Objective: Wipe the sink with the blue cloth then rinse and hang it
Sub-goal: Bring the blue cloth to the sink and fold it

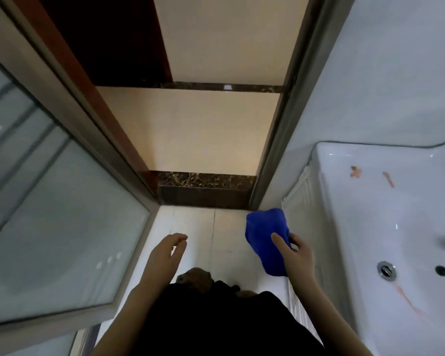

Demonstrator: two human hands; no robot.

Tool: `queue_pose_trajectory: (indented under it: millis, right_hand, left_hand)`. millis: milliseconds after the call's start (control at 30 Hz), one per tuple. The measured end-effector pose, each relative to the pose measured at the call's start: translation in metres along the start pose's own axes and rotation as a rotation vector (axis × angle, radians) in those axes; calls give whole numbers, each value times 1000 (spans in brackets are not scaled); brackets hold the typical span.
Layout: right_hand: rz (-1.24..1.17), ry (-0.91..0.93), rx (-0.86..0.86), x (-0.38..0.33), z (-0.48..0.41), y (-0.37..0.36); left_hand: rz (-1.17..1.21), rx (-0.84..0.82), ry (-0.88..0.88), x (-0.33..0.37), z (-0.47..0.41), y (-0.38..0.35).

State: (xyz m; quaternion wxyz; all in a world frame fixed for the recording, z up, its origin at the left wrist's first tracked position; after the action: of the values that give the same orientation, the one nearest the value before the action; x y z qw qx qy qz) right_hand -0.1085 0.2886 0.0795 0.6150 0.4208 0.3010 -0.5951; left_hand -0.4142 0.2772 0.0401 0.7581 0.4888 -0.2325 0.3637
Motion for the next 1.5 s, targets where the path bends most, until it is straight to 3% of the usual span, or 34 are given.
queue_pose_trajectory:
  millis: [133, 267, 500, 633, 867, 1067, 1500]
  right_hand:
    - [-55, -1, 83, -20, -41, 7]
    - [-121, -40, 217, -25, -72, 7]
    - [-315, -195, 675, -20, -84, 4]
    - [-476, -254, 933, -27, -68, 10]
    - [-648, -325, 1290, -21, -18, 24]
    - [-754, -381, 1467, 6, 7, 52]
    - [-724, -321, 1518, 35, 22, 231]
  left_hand:
    - [-65, -66, -65, 39, -68, 12]
    - [-157, -249, -97, 52, -137, 13]
    - [-372, -750, -296, 133, -272, 16]
    - [-500, -828, -540, 201, -319, -15]
    - [-526, -1112, -758, 285, -311, -117]
    - [-591, -1331, -853, 312, -274, -207]
    - [-616, -1317, -1023, 436, -210, -373]
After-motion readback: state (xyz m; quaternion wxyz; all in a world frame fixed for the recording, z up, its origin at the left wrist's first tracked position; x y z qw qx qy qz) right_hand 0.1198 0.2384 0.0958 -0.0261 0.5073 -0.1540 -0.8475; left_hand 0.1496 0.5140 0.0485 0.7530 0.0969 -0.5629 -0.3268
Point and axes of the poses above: each hand's wrist, its own z-axis away from the middle knuckle, its own y-axis out of the back of the hand, x = y × z, the point moved 3 cm from there along -z, towards the middle knuckle, and after that the axes turned 9 degrees about -x, right-handed, at the moved point
